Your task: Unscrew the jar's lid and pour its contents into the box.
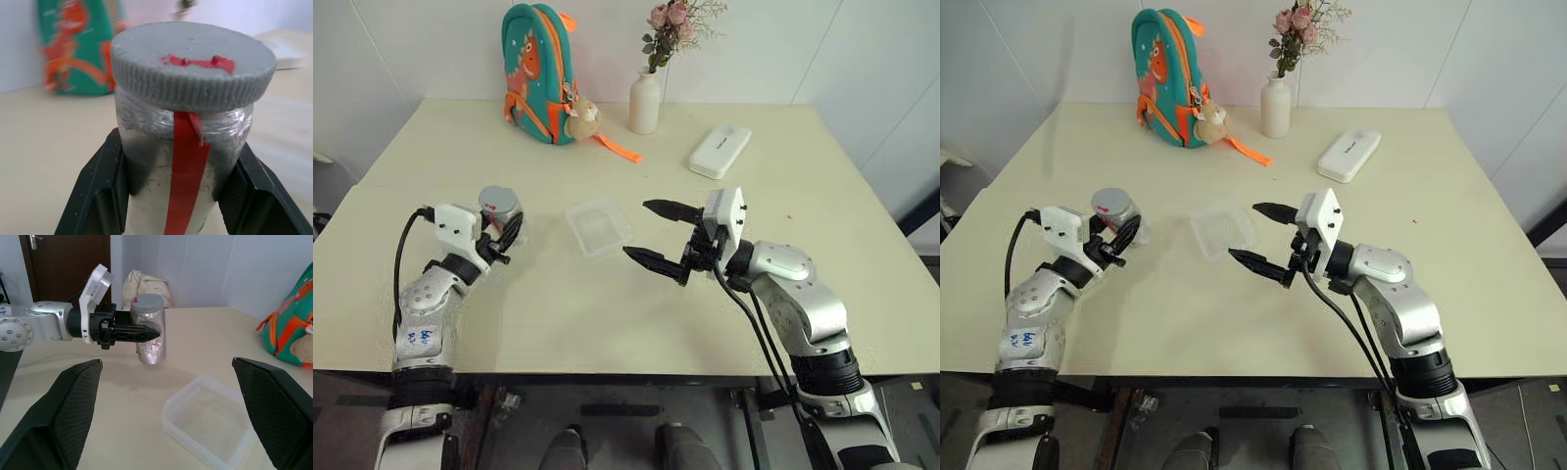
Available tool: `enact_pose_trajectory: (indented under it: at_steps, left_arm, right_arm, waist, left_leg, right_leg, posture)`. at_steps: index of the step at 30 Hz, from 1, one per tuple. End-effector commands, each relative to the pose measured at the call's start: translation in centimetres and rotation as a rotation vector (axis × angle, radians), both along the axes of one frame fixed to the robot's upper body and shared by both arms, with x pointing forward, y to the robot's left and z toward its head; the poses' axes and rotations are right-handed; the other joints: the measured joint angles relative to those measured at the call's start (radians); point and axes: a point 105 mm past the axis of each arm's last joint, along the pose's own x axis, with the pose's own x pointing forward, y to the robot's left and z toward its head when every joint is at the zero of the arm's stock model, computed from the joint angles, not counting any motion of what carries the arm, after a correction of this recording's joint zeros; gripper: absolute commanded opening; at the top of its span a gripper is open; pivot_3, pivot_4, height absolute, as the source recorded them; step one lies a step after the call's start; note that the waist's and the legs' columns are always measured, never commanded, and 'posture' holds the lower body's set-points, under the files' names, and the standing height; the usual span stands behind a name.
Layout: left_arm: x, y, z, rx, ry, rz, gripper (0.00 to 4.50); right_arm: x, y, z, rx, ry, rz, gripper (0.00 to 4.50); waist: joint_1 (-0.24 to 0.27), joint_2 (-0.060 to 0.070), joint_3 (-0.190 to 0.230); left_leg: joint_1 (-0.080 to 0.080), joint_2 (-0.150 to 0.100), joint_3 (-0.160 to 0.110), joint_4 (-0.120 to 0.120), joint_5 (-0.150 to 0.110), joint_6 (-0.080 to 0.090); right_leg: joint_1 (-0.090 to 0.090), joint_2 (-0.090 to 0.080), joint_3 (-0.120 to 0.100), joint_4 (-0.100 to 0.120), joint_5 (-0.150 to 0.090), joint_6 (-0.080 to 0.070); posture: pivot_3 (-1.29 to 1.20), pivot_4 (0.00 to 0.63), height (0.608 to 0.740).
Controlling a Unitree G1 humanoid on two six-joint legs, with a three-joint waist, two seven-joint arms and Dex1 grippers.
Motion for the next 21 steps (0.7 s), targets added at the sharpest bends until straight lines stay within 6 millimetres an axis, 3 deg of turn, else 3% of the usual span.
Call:
enact_pose_trajectory:
  at_steps: [1, 8, 21]
  left_arm:
    - [-2.9, -3.6, 1.2, 0.043, 0.063, -0.26, 1.92]
    - [-5.2, -6.7, 0.5, 0.086, 0.218, -0.497, 1.92]
    - [-4.8, -8.5, 0.9, 0.087, 0.211, -0.568, 1.92]
  right_arm:
    - [-1.1, 2.4, 2.3, 0.029, -0.026, 0.063, 4.5]
    - [-1.5, 5.7, 2.8, 0.01, 0.001, 0.105, 4.5]
    - [-0.9, 7.7, 1.6, -0.06, 0.024, 0.097, 4.5]
  waist:
    - [-0.001, 0.0, 0.0]
    - [-0.007, 0.0, 0.0]
    - [-0.012, 0.0, 0.0]
  left_leg:
    - [0.0, 0.0, 0.0, 0.0, 0.0, 0.0]
    - [0.0, 0.0, 0.0, 0.0, 0.0, 0.0]
    - [0.0, 0.0, 0.0, -0.004, 0.0, 0.0]
  right_leg:
    - [0.0, 0.0, 0.0, 0.0, 0.0, 0.0]
    - [0.0, 0.0, 0.0, -0.001, -0.001, -0.002]
    - [-0.002, 0.0, 0.0, -0.002, -0.001, -0.002]
  posture:
    - [0.0, 0.15, 0.74]
    - [0.0, 0.15, 0.74]
    - [0.0, 0.15, 0.74]
